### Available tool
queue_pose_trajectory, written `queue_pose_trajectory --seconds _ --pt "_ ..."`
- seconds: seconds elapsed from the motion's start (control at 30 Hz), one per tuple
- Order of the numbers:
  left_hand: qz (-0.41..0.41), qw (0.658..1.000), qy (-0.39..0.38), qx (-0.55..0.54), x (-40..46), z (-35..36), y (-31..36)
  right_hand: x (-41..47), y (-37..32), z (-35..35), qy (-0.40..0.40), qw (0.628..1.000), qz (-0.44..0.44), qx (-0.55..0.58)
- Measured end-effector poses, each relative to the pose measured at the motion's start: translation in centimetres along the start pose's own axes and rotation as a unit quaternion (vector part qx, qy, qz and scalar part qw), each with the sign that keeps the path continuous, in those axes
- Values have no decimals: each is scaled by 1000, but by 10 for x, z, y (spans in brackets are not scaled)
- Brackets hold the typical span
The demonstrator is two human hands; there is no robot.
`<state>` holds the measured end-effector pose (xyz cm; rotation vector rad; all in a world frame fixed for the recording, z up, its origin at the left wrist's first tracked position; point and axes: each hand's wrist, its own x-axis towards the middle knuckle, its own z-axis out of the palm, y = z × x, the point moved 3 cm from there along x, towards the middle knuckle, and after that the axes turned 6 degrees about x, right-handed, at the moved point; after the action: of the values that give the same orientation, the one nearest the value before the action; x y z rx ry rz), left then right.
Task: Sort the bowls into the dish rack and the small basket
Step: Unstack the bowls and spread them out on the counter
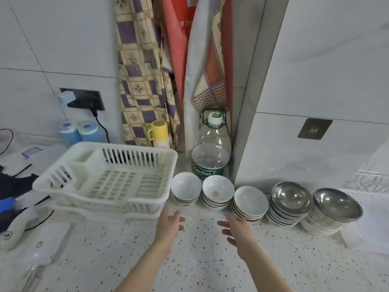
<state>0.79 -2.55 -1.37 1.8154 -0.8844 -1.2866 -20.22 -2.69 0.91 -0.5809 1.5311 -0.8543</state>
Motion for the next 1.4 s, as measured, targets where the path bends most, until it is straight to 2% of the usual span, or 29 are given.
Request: queue_pose_trajectory --seconds 0.1,0.27,0.63,0.8,1.03,1.2,1.4 --pt "-8 1000 8 -7 26 -6 4 20 -11 18 37 999 5 7" --pt "-62 997 -39 -10 49 -3 10 38 -20 41 94 995 -16 -15" --pt "-47 998 -22 -30 73 5 18 65 -22 54 226 967 -65 -101" --pt "-5 1000 -19 -16 78 7 20 64 -21 59 267 951 -73 -140" --pt "12 998 -13 -58 83 9 19 64 -25 62 309 941 -98 -93" --pt "15 998 -9 -63 85 12 16 65 -31 54 316 935 -123 -108" --pt "33 992 -29 -117 81 13 18 51 -45 49 316 925 -191 -86"
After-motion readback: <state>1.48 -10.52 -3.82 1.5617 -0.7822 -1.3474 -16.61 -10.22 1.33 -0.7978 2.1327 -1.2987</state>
